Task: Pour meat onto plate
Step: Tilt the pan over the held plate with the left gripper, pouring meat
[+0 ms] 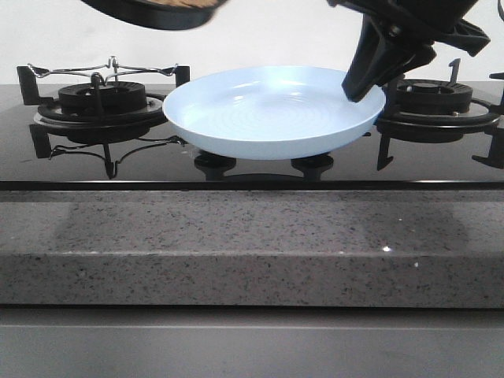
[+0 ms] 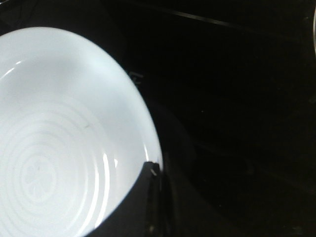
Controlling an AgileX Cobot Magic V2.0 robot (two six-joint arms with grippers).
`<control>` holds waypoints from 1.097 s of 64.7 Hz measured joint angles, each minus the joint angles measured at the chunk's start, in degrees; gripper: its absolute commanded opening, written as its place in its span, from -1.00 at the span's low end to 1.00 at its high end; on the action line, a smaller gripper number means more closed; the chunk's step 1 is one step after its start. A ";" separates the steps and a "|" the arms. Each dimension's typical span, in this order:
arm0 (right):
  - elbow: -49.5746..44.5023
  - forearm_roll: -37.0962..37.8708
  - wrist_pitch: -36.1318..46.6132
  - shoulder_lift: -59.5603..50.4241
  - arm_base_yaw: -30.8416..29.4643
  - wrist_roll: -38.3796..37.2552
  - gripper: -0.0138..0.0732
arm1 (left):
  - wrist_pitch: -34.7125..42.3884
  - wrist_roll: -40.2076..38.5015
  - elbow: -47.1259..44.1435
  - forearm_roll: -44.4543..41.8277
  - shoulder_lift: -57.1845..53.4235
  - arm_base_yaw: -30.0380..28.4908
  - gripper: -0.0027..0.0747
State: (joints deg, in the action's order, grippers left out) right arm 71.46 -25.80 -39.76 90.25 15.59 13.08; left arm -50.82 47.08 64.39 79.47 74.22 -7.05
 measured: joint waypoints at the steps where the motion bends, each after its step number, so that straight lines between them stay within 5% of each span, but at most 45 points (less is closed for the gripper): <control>1: 0.00 0.00 0.00 0.00 0.00 0.00 -0.96 | 0.30 0.30 -0.02 -0.14 -0.10 0.61 -0.98; 29: 0.00 0.00 0.00 0.00 0.00 0.00 -0.96 | 9.81 16.02 -0.12 -0.87 -0.43 15.29 -0.98; 71: 0.00 -0.09 0.00 0.00 0.00 0.00 -0.96 | 14.08 50.37 -0.37 -1.39 -6.34 23.68 -0.98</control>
State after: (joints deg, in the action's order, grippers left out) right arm 71.46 -25.90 -39.76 90.25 15.59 13.08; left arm -36.73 97.45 64.01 78.08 67.88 16.63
